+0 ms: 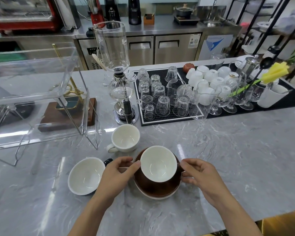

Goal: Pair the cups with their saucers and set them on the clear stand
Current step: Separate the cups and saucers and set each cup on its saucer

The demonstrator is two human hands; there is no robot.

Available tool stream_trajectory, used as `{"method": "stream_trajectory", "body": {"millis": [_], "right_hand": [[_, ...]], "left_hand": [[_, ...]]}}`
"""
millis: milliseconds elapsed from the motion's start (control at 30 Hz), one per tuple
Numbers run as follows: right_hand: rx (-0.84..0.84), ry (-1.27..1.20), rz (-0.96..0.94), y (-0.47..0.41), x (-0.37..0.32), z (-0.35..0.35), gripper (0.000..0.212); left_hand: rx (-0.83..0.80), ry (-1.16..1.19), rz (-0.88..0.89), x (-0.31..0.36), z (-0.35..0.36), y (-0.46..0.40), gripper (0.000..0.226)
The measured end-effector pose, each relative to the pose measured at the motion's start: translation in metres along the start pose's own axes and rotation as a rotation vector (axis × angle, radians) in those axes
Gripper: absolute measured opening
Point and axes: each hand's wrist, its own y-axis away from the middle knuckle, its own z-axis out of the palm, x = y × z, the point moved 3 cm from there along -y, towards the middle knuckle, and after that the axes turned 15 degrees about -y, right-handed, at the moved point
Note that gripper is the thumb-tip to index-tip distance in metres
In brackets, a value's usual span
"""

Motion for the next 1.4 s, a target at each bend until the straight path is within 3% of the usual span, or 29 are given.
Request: {"method": "stream_trajectory", "body": {"millis": [133, 367, 500, 700, 867, 933, 1033, 1133, 1233, 1400], "right_hand": [[0.015, 0.052, 0.021, -0.002, 0.0, 0.006, 0.034], [0.036, 0.044, 0.018, 0.0, -0.006, 0.014, 0.029], [0.055, 0.046, 0.017, -0.001, -0.007, 0.015, 0.029], [0.044, 0.022, 0.067, -0.003, -0.008, 0.012, 0.041], [0.028, 0.008, 0.078, -0.003, -0.01, 0.012, 0.062], [0.012, -0.018, 0.089, -0.001, -0.013, 0.012, 0.068], [-0.002, -0.047, 0.083, 0.001, -0.021, 0.013, 0.063], [0.018, -0.074, 0.076, 0.001, -0.029, 0.007, 0.054], [0.043, -0.092, 0.086, -0.001, -0.035, -0.001, 0.038], [0.119, -0.121, 0.043, -0.004, -0.046, -0.021, 0.029]], "left_hand": [[-0.017, 0.024, -0.043, 0.001, 0.001, -0.002, 0.065], [-0.068, 0.124, -0.105, 0.009, 0.0, -0.005, 0.06], [-0.074, 0.157, -0.115, 0.009, 0.0, -0.006, 0.069], [-0.119, 0.166, -0.101, 0.015, 0.002, -0.003, 0.046], [-0.084, 0.186, -0.081, 0.02, -0.001, -0.005, 0.069], [-0.069, 0.187, -0.051, 0.027, -0.004, -0.006, 0.068], [-0.062, 0.175, -0.014, 0.041, -0.006, -0.007, 0.057], [-0.068, 0.158, -0.009, 0.052, -0.001, -0.012, 0.061], [-0.106, 0.162, -0.011, 0.066, 0.008, -0.013, 0.04], [-0.135, 0.113, 0.03, 0.094, 0.03, -0.024, 0.03]]}}
